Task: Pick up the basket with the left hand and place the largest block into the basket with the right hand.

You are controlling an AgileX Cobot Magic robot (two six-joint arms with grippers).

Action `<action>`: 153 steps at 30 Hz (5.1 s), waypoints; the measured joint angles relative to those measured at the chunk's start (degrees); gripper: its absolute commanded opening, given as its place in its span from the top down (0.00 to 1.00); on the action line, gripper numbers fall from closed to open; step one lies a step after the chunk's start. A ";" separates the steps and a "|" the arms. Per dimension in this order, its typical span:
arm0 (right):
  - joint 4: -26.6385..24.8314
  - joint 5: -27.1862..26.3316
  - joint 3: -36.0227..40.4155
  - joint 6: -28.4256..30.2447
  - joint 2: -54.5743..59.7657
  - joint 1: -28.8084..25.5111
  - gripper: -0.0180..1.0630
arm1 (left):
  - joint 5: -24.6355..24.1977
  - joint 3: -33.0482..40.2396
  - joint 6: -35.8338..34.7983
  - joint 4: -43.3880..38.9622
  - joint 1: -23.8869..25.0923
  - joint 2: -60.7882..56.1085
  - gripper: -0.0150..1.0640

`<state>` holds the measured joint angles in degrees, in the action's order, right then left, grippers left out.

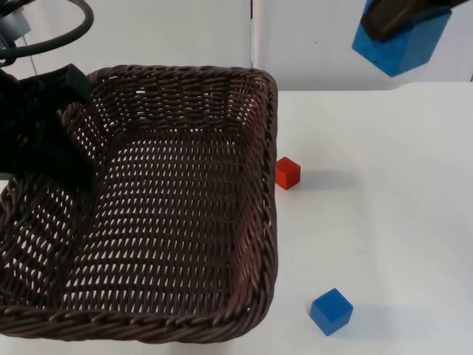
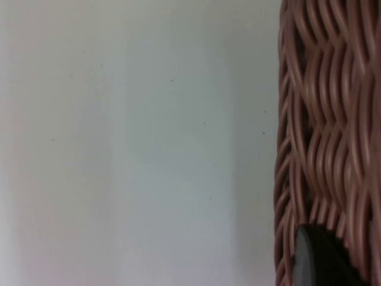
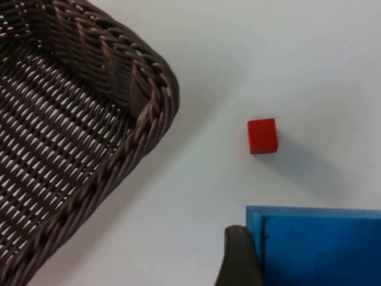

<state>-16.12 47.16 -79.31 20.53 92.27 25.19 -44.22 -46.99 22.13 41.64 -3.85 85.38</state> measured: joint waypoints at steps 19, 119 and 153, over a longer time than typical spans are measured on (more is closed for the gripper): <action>-0.36 0.49 0.00 1.70 0.00 0.28 0.99 | -0.97 0.00 0.00 1.93 0.00 0.00 0.99; 3.23 -9.01 9.04 3.25 -14.11 19.77 0.30 | 0.09 0.09 0.11 -0.14 0.00 0.00 0.99; 8.11 -9.10 10.56 3.12 -22.32 19.77 0.30 | 15.63 0.09 10.77 7.36 0.00 22.21 0.99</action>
<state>-8.01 38.06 -68.75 23.66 69.95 44.96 -28.59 -46.90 32.90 49.01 -3.85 107.59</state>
